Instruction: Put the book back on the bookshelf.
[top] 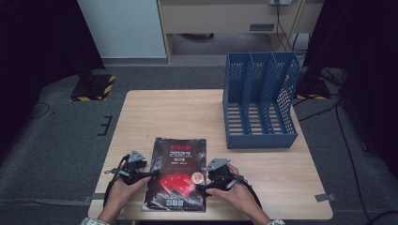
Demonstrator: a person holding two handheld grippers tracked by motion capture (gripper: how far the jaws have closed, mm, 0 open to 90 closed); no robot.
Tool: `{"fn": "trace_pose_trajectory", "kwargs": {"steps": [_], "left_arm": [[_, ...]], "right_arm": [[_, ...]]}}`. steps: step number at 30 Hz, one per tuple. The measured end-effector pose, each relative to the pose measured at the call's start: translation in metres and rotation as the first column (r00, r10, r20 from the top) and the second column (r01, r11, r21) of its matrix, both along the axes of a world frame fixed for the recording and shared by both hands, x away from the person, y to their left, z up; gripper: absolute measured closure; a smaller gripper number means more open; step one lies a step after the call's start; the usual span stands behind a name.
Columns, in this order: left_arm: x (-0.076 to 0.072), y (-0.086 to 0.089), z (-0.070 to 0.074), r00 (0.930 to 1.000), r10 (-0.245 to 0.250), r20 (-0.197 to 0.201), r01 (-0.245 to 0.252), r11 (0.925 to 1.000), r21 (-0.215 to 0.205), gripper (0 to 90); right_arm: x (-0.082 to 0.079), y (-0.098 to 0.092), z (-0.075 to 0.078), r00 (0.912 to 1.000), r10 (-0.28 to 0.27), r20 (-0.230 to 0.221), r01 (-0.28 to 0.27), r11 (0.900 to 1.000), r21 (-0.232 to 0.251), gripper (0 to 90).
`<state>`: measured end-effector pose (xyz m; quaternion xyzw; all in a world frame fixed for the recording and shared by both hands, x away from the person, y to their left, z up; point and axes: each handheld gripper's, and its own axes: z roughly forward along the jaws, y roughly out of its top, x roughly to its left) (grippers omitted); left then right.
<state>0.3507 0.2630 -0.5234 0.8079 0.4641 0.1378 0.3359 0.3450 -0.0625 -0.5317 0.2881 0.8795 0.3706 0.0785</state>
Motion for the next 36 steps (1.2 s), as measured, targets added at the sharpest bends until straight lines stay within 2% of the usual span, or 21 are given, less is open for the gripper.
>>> {"fn": "trace_pose_trajectory", "kwargs": {"steps": [4,7,14,16,24,27,30,32,33,34,35,36], "left_arm": [[0.000,-0.001,0.000,0.9998,-0.019,0.004,0.019,0.9996,-0.019,43.8],[0.001,-0.003,0.001,0.9998,-0.020,0.004,0.020,0.9998,-0.008,48.2],[0.002,0.002,0.003,0.9999,-0.016,0.003,0.016,0.9989,-0.043,53.4],[0.000,0.002,0.006,0.9996,-0.028,0.007,0.028,0.9963,-0.081,55.9],[-0.009,-0.004,0.012,0.9973,-0.073,0.012,0.073,0.9918,-0.105,55.8],[-0.014,-0.001,0.015,0.9967,-0.081,0.006,0.081,0.9873,-0.137,57.2],[-0.016,0.000,0.017,0.9967,-0.081,0.004,0.081,0.9866,-0.142,57.2],[-0.016,0.000,0.016,0.9970,-0.078,0.002,0.077,0.9884,-0.130,55.6],[-0.016,-0.001,0.013,0.9961,-0.087,-0.016,0.084,0.9882,-0.127,58.1],[-0.016,-0.001,0.013,0.9961,-0.087,-0.016,0.084,0.9882,-0.127,59.4],[-0.014,-0.002,0.011,0.9960,-0.087,-0.023,0.083,0.9888,-0.124,64.3],[-0.013,-0.004,0.010,0.9962,-0.084,-0.020,0.081,0.9902,-0.113,64.3]], "right_arm": [[-0.001,0.003,-0.001,0.9999,-0.005,0.010,0.005,1.000,0.011,13.2],[0.000,0.008,-0.001,0.9999,-0.004,0.015,0.004,1.000,0.001,13.5],[0.002,0.012,-0.001,0.9997,-0.002,0.022,0.002,1.000,-0.005,14.4],[0.002,0.012,-0.002,0.9997,-0.004,0.023,0.004,1.000,0.000,14.4],[0.002,0.011,-0.003,0.9995,-0.004,0.031,0.004,1.000,0.010,14.4],[0.002,0.010,-0.003,0.9996,-0.001,0.030,0.001,1.000,0.011,14.4],[0.001,0.010,-0.003,0.9995,-0.001,0.031,0.001,1.000,0.011,14.4],[0.001,0.011,-0.003,0.9995,-0.002,0.031,0.002,1.000,0.011,14.4],[0.001,0.011,-0.003,0.9994,-0.008,0.033,0.008,1.000,0.008,14.4],[0.001,0.011,-0.003,0.9994,-0.008,0.033,0.008,1.000,0.008,14.4],[0.002,0.012,-0.002,0.9996,-0.012,0.027,0.012,1.000,0.002,14.3],[0.002,0.012,-0.002,0.9996,-0.012,0.027,0.012,1.000,0.002,14.3]]}}
